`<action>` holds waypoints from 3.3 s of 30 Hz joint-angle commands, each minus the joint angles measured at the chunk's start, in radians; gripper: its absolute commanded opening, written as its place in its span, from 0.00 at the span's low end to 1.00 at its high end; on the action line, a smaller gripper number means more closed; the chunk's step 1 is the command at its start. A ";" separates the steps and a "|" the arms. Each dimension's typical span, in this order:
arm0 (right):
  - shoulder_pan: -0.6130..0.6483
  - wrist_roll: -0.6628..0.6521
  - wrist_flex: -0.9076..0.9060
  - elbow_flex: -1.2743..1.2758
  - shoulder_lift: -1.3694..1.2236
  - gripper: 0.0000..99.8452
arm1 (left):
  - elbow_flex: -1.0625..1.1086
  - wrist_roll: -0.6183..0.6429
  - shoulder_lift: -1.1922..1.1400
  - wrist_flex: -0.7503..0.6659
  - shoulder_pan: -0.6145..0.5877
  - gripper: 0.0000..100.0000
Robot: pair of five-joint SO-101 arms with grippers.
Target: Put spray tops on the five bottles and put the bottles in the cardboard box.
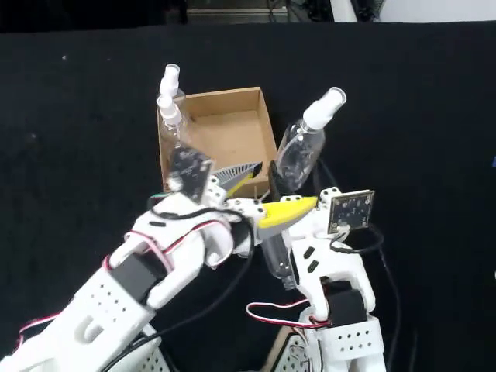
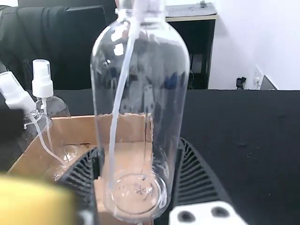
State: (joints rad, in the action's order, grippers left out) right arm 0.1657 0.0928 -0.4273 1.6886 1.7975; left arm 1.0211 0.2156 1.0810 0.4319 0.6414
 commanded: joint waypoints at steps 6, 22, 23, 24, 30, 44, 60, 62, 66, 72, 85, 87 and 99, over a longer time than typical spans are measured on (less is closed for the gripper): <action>0.018 0.002 0.003 -0.004 0.048 0.01 | -0.177 -0.011 -0.273 -0.187 -0.019 0.36; 0.018 0.002 0.008 -0.004 0.048 0.01 | -0.288 -0.012 -0.497 -0.318 -0.019 0.36; 0.018 0.002 0.008 -0.004 0.048 0.01 | -0.288 -0.012 -0.496 -0.318 -0.019 0.36; 0.018 0.002 0.008 -0.004 0.048 0.01 | -0.288 -0.012 -0.493 -0.318 -0.019 0.36; 0.018 0.002 0.008 -0.004 0.048 0.01 | -0.282 -0.087 -0.482 -0.311 0.008 0.36; 0.017 0.000 0.006 -0.004 0.048 0.01 | -0.297 -0.190 -0.422 -0.316 0.030 0.36; 0.017 0.000 0.006 -0.004 0.048 0.01 | -0.303 -0.189 -0.399 -0.316 0.035 0.36; 0.017 0.000 0.006 -0.004 0.048 0.01 | -0.303 -0.192 -0.399 -0.316 0.033 0.31; 0.017 0.000 0.005 -0.004 0.048 0.01 | -0.294 -0.276 -0.399 -0.318 0.039 0.14; 0.017 0.000 0.006 -0.004 0.048 0.01 | -0.294 -0.288 -0.391 -0.318 0.042 0.06; 0.017 0.000 0.002 -0.004 0.048 0.01 | -0.292 -0.285 -0.399 -0.310 0.033 0.27; 0.017 0.000 0.002 -0.004 0.048 0.01 | -0.300 -0.290 -0.399 -0.310 0.033 0.27; 0.017 0.000 0.006 -0.004 0.048 0.01 | -0.358 -0.295 -0.485 -0.318 0.035 0.21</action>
State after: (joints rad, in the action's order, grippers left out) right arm 0.1626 0.0944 -0.4242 1.6886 1.7990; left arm 0.7633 -0.0698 0.6160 0.1358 0.6613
